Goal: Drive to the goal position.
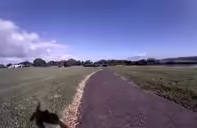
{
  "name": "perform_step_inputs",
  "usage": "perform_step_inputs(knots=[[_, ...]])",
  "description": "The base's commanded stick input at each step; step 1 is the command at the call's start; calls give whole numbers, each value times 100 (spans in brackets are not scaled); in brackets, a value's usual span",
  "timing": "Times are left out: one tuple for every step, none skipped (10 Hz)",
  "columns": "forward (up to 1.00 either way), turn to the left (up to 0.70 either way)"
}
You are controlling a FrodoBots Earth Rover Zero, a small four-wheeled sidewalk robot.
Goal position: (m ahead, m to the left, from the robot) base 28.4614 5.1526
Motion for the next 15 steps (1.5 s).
perform_step_inputs(knots=[[70, 0], [70, 0], [70, 0], [70, 0], [70, 0], [70, 0], [70, 0], [70, 0], [70, 0], [70, 0], [70, 0], [70, 0], [70, 0], [70, 0], [70, 7]])
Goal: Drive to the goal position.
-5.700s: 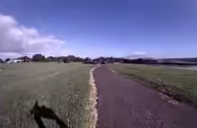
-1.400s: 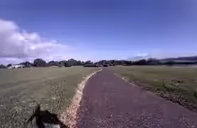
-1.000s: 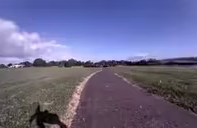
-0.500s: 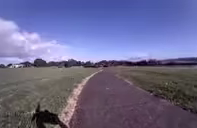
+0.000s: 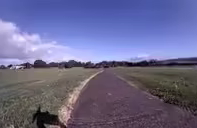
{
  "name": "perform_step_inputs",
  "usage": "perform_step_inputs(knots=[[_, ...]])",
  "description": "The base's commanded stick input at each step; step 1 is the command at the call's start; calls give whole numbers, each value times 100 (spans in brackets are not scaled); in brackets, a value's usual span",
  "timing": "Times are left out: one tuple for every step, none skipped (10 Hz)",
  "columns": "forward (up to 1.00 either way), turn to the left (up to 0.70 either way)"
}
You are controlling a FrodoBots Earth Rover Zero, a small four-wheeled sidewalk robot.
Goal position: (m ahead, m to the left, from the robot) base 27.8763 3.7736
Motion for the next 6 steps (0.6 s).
perform_step_inputs(knots=[[70, 9], [70, 11], [70, 10], [70, 0], [70, 0], [70, 0]])
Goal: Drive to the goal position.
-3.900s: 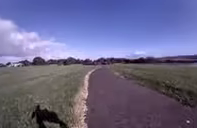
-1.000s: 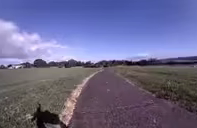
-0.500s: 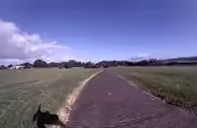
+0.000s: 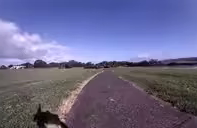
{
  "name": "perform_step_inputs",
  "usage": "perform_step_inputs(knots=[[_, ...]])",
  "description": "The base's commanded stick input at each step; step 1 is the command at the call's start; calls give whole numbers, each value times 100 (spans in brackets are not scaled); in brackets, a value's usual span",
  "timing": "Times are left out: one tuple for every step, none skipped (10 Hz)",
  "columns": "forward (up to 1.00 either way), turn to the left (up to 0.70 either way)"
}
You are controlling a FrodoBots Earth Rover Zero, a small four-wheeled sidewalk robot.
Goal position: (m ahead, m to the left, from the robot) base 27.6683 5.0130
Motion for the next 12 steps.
perform_step_inputs(knots=[[70, 0], [70, 0], [70, -3], [70, -9], [70, -12], [70, -13], [70, -14], [70, -14], [70, -14], [70, -14], [70, -14], [70, -14]])
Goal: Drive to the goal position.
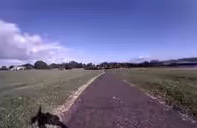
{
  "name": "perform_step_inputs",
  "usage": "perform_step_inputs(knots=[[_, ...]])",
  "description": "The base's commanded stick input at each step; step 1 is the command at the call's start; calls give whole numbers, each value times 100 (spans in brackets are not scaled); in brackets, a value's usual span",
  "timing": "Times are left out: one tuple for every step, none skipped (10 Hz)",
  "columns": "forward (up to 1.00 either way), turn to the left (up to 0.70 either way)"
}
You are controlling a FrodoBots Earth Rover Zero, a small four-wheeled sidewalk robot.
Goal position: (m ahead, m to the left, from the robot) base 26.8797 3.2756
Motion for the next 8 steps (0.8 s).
perform_step_inputs(knots=[[70, -14], [70, -1], [70, 0], [70, 0], [70, 0], [70, 0], [70, 0], [70, 0]])
